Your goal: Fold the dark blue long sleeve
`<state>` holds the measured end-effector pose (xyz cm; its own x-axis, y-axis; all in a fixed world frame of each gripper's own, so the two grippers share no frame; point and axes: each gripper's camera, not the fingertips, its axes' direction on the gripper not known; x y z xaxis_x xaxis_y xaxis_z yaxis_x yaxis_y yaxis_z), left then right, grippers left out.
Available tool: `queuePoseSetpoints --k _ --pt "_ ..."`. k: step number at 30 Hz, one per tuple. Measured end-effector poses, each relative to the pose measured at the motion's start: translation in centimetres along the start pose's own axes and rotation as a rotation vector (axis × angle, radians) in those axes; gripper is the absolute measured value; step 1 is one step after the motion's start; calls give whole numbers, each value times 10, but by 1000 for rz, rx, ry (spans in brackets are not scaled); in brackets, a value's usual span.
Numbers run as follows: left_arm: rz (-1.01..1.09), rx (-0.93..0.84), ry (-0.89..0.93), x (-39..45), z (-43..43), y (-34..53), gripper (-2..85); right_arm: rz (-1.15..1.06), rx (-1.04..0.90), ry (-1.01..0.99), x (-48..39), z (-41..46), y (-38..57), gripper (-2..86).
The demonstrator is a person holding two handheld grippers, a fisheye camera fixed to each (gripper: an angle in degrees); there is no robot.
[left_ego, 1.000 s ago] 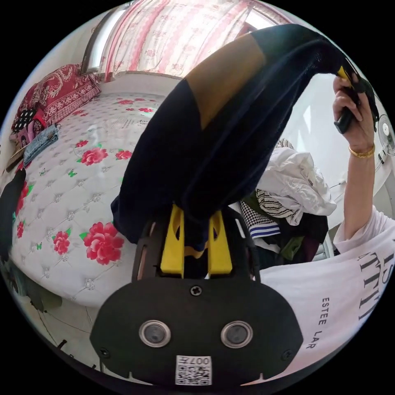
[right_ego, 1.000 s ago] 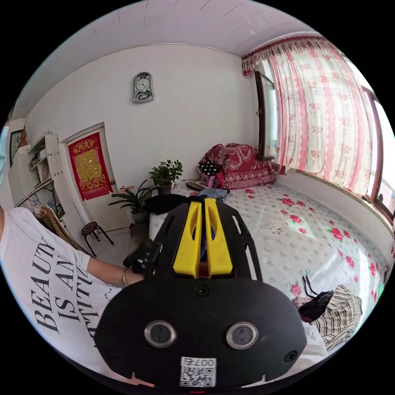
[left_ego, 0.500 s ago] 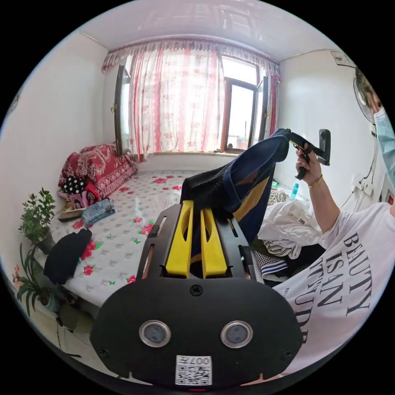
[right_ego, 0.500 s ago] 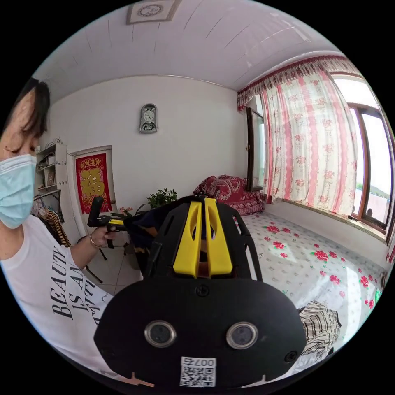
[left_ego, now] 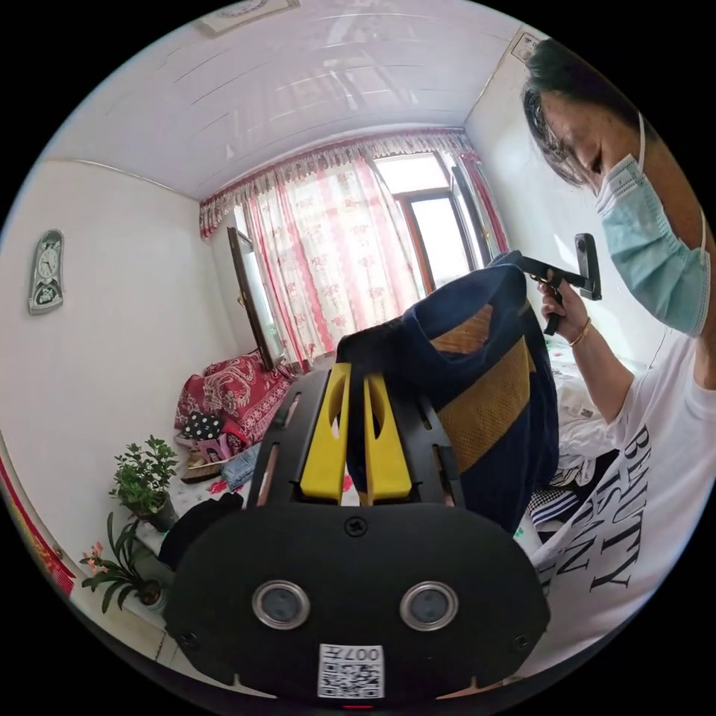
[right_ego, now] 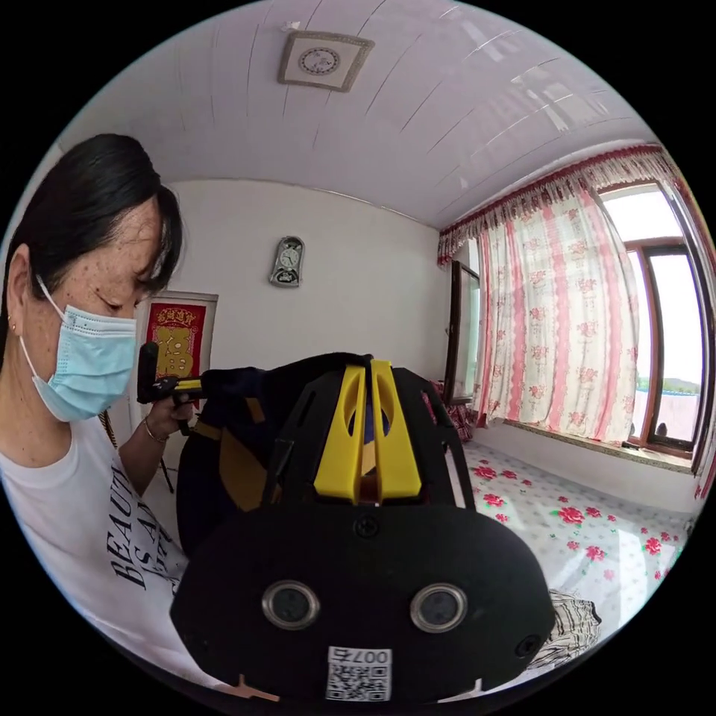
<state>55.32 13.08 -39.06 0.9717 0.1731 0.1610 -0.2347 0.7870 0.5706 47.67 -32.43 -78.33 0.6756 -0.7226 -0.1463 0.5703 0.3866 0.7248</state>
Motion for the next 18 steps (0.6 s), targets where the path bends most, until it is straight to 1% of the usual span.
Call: queuePoseSetpoints --k 1,3,4,5,6,7,8,10,11,12,13,14,15,16,17,18 --pt "-21 -30 37 -19 29 1 4 8 -12 4 8 12 1 2" --pt "-62 -73 72 -54 82 1 9 41 -64 32 44 73 3 6" --pt "-85 -104 61 -79 124 1 16 62 -96 74 65 113 5 9" --pt "-129 -140 31 -106 172 2 27 79 -111 85 77 135 8 12" --pt "-160 -164 16 -121 198 5 35 108 -149 93 101 181 19 18" --pt "-213 -229 -31 -148 248 16 53 142 -177 98 115 205 28 24" --pt "-279 -319 -80 -172 295 35 75 226 -252 104 142 249 52 36" --pt "-365 -452 -138 -201 348 78 82 321 -447 77 179 317 124 59" --pt "-405 -507 -152 -212 368 114 82 347 -481 81 185 327 148 64" --pt "-419 -525 -151 -216 375 134 81 388 -540 90 192 341 200 71" --pt "-433 -558 -143 -219 385 177 81 408 -573 95 194 345 228 74" --pt "-450 -629 -135 -218 395 225 82 454 -649 112 197 351 289 80" --pt "-460 -678 -124 -216 400 249 83 507 -760 120 199 354 355 85" --pt "-487 -777 -90 -211 408 299 86 579 -881 130 200 352 419 90" --pt "-528 -867 -52 -204 412 344 91 621 -936 135 200 350 450 93" --pt "-553 -903 -36 -200 412 365 93 715 -1028 137 198 341 507 97"
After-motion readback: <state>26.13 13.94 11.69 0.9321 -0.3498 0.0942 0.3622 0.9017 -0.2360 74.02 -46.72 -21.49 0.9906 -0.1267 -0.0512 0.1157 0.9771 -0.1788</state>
